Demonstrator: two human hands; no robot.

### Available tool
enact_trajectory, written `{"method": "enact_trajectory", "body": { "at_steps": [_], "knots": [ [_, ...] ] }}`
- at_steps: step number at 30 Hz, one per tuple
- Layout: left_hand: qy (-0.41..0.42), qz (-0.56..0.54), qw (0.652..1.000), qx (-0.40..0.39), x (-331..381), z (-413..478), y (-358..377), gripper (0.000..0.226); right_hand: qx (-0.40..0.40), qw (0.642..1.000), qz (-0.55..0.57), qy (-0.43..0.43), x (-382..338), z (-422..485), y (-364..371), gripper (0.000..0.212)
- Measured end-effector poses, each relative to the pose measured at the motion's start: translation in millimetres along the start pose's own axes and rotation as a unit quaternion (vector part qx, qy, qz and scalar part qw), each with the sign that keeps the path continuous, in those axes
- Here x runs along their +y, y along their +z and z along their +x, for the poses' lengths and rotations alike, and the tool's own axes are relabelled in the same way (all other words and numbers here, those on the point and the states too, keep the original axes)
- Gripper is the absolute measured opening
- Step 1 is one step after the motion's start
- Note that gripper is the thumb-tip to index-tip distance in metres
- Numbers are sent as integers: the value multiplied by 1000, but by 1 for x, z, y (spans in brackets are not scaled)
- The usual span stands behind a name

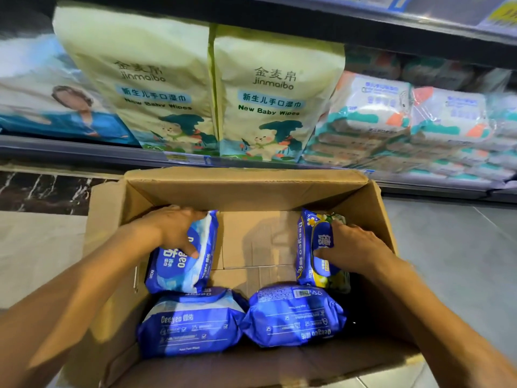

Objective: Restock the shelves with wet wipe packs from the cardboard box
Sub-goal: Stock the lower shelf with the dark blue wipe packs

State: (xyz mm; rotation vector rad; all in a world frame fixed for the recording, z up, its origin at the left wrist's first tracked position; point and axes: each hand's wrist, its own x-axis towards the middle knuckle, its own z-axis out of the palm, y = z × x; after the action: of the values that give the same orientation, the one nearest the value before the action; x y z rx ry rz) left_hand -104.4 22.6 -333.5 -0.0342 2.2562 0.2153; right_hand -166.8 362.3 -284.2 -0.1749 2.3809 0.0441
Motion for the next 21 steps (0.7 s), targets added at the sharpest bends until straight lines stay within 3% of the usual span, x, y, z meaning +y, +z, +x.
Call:
{"method": "enact_trajectory", "body": {
  "at_steps": [5,9,12,15,18,21],
  "knots": [
    [113,-29,993,37,16,7,14,96,3,1000,-13,2,-10,9,15,94],
    [193,-70,976,70,34,17,22,82,60,995,-28,-75,-9,9,26,95],
    [218,-147,954,142,45,23,30,72,73,988,22,-135,-8,21,35,92],
    [170,-224,941,187,38,27,29,85,75,963,226,-127,0,43,41,97],
    [57,-254,963,63,8,22,34,98,20,916,394,-75,12,59,54,90],
    [-39,-283,958,-31,-6,14,44,95,-11,892,449,-55,21,67,68,71]
  ]
}}
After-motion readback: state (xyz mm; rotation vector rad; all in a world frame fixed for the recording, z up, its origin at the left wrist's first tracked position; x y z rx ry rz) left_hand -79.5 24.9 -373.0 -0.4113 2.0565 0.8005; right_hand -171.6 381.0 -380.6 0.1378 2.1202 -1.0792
